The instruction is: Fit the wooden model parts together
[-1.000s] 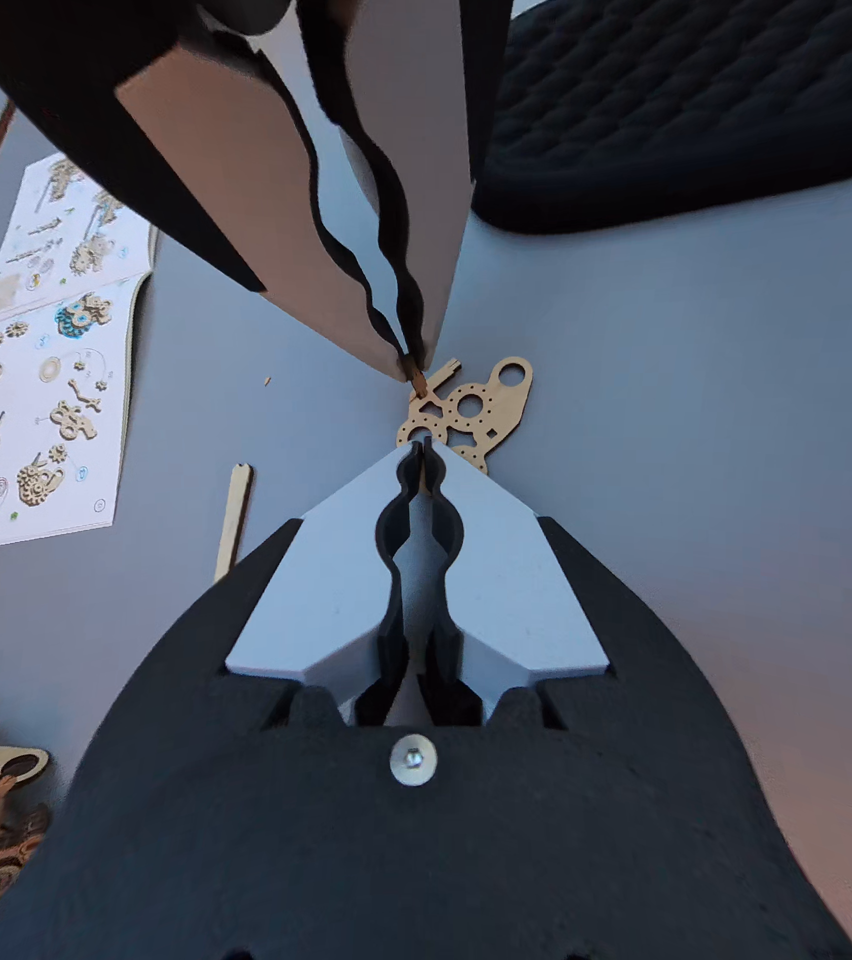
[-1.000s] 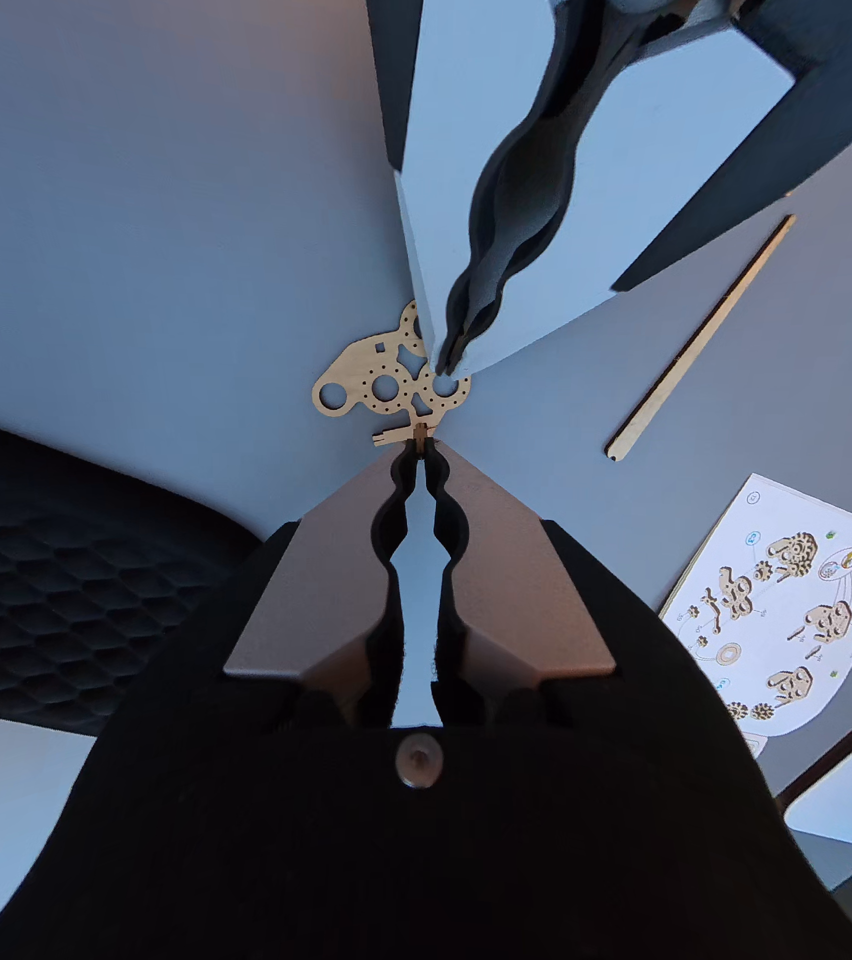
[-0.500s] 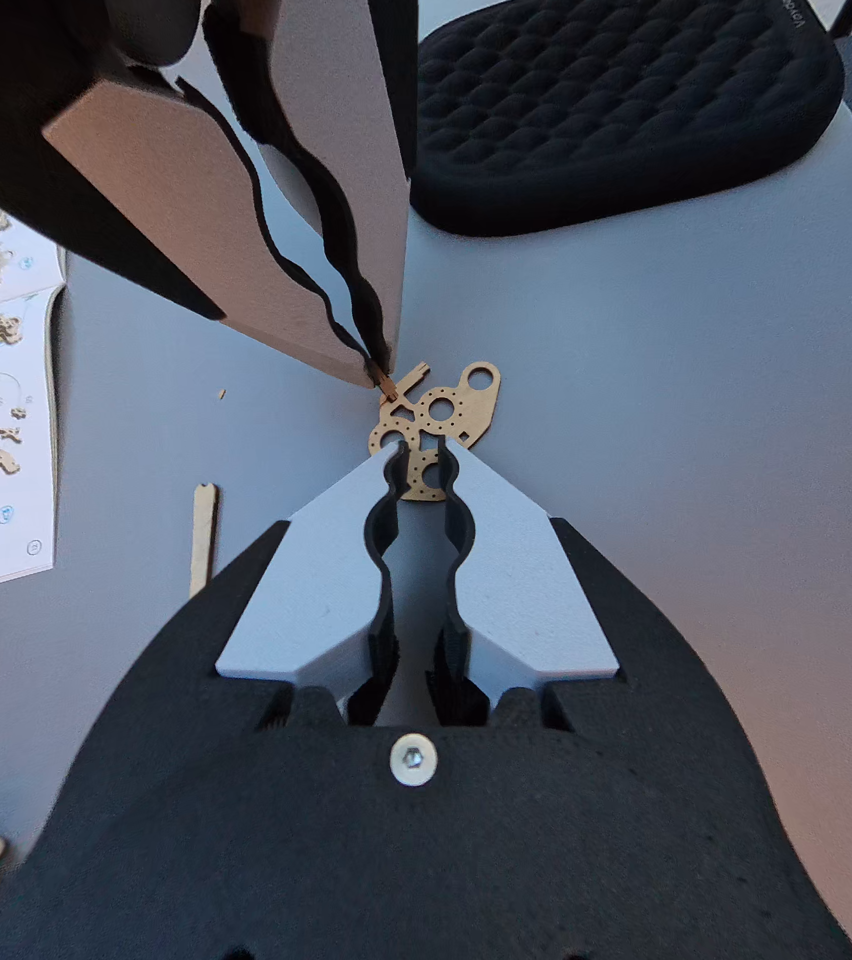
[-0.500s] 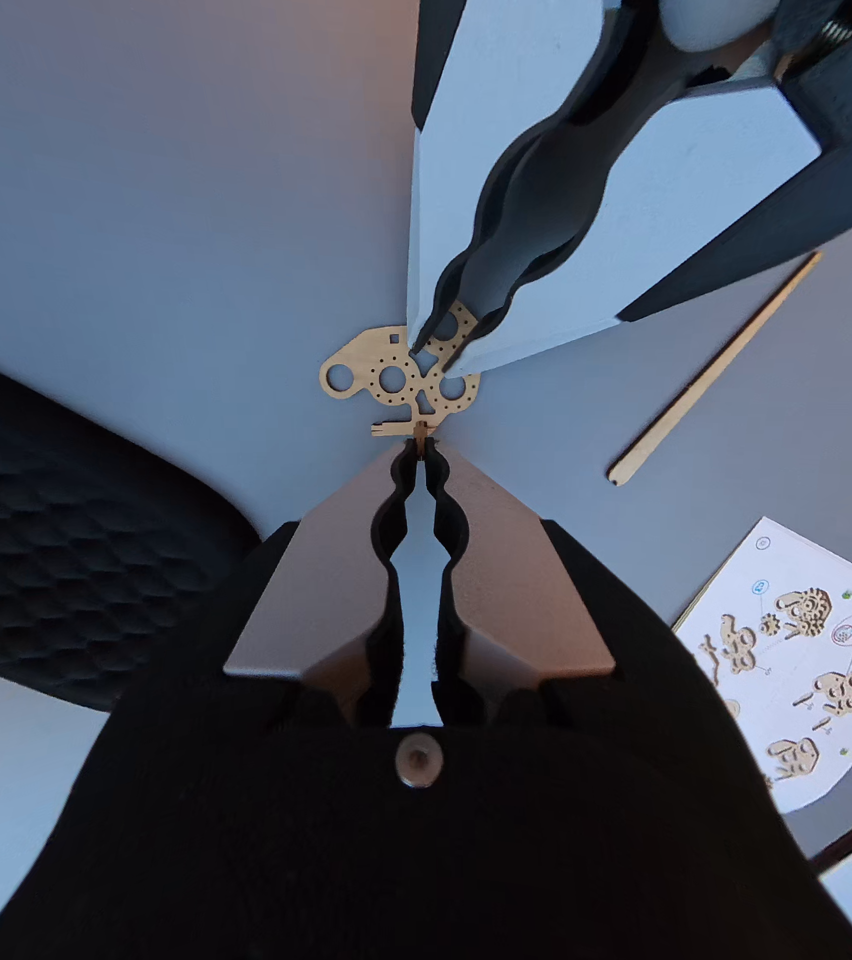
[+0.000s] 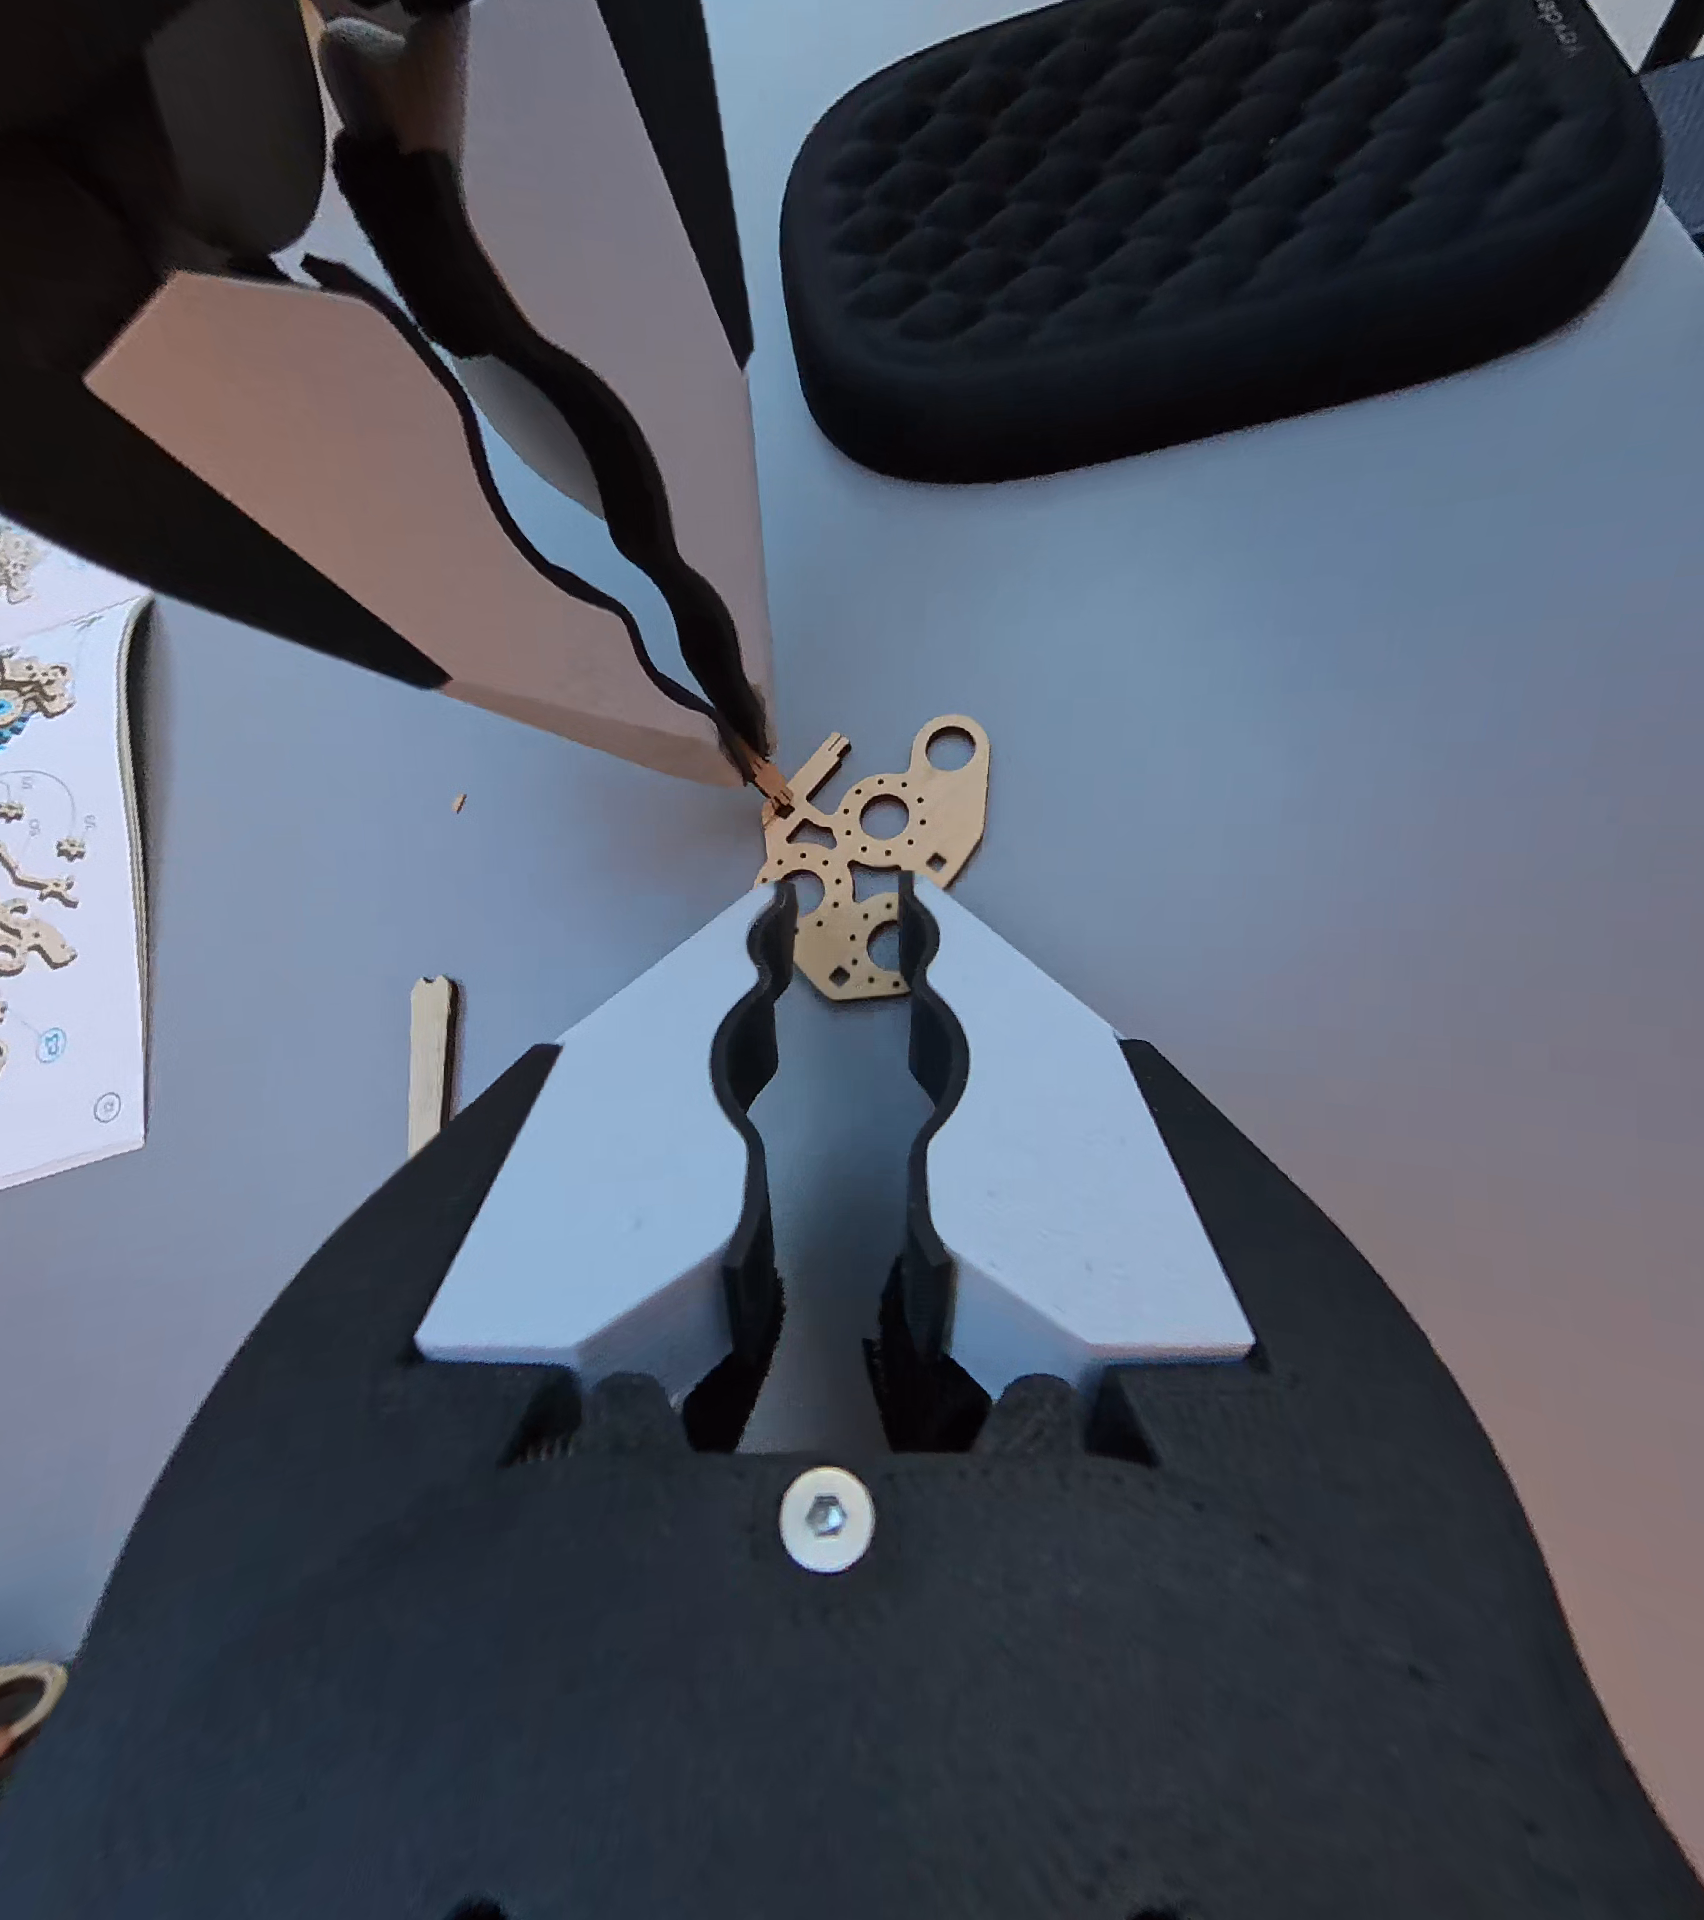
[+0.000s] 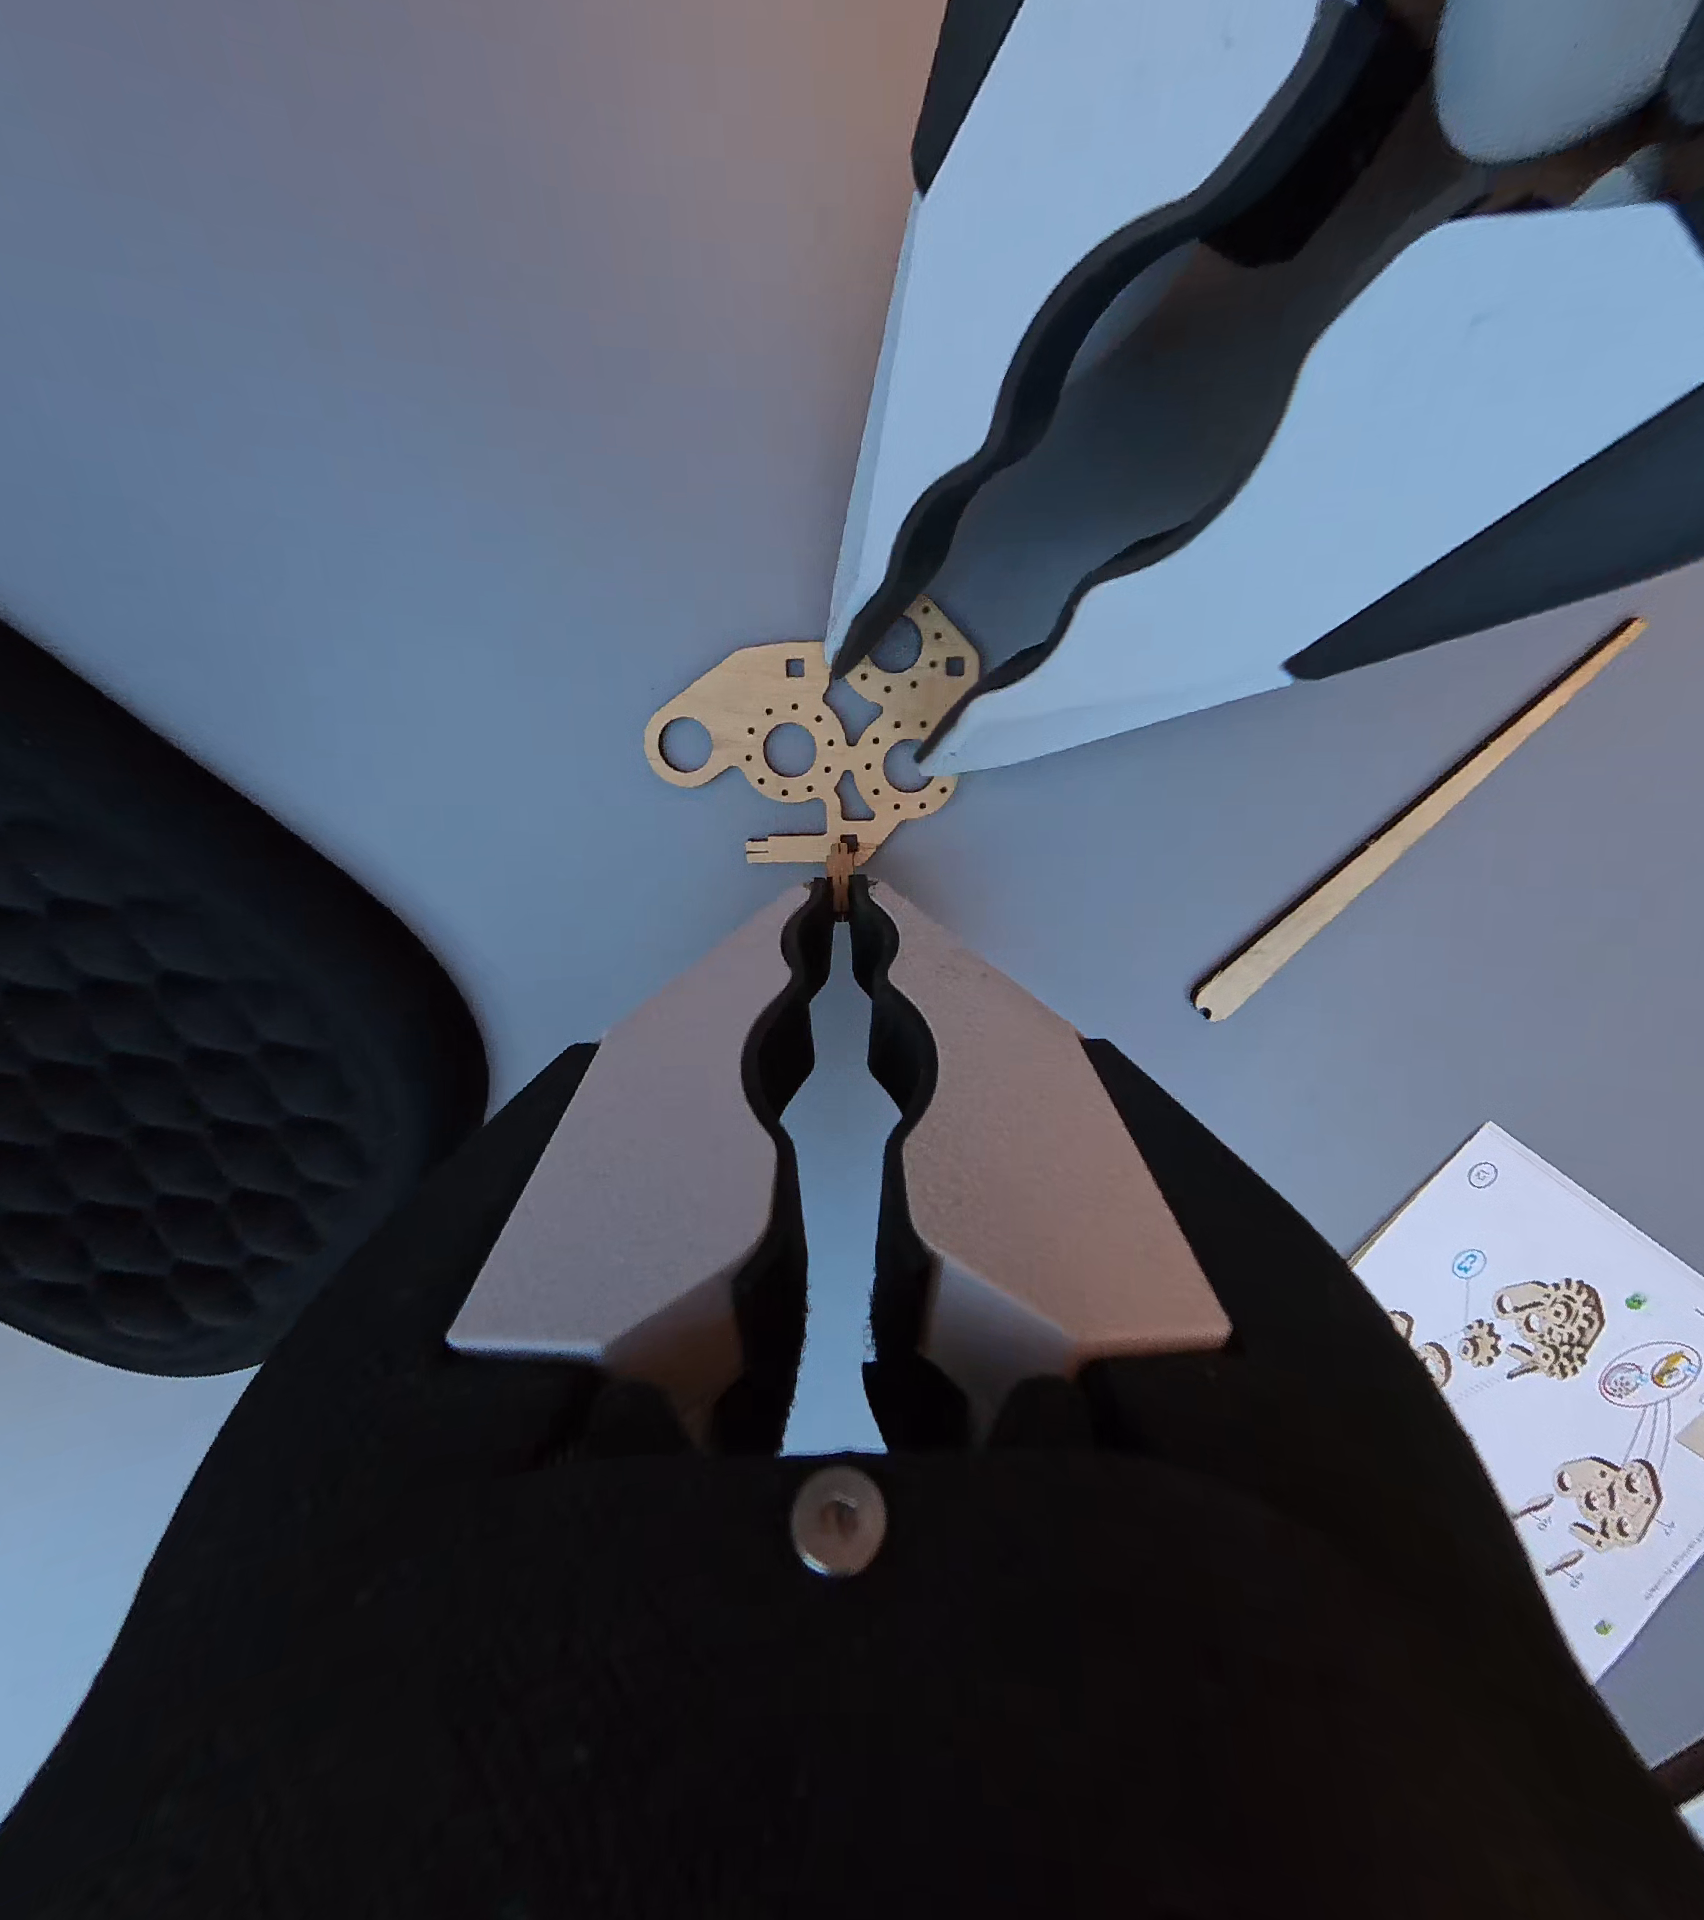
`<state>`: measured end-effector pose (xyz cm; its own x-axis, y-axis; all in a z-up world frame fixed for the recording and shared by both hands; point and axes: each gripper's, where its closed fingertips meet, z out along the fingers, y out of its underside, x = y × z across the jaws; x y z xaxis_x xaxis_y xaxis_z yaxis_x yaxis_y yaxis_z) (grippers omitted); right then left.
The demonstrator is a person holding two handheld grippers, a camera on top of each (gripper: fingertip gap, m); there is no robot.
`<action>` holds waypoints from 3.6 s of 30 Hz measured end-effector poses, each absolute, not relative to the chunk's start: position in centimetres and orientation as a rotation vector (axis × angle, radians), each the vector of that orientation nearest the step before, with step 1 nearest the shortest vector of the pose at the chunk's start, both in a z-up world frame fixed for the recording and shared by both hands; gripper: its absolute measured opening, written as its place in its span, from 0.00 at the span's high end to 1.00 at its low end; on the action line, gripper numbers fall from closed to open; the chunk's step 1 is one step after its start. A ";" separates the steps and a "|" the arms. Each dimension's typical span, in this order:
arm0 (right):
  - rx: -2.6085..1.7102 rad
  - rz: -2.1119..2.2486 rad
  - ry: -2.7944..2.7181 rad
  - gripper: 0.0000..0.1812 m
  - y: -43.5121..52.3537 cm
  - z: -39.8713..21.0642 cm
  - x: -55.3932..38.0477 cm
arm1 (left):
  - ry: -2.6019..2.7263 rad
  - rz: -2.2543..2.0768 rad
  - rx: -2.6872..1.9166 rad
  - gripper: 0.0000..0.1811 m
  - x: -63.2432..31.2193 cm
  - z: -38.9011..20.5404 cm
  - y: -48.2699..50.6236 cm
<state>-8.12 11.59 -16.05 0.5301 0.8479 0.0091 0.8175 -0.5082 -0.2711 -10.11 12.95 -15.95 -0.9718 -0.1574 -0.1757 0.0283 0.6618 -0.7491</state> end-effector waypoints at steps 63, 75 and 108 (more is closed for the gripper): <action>-1.779 0.018 -0.970 0.96 12.2 -8.2 -12.1 | 2.684 -2.305 -0.625 1.00 -11.9 -8.4 11.5; -1.788 -0.016 -1.013 0.99 12.1 -8.6 -12.2 | 2.724 -2.323 -0.620 1.00 -12.2 -8.7 11.3; -1.962 -0.056 -1.011 0.99 12.2 -10.6 -11.3 | 2.822 -2.070 -0.688 0.94 -11.7 -10.7 12.1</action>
<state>-11.32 12.20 -10.64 0.6646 0.6283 0.4043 0.6694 -0.2603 -0.6959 -11.70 12.12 -10.68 -0.8401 -0.0523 0.5400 -0.5307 0.2853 -0.7981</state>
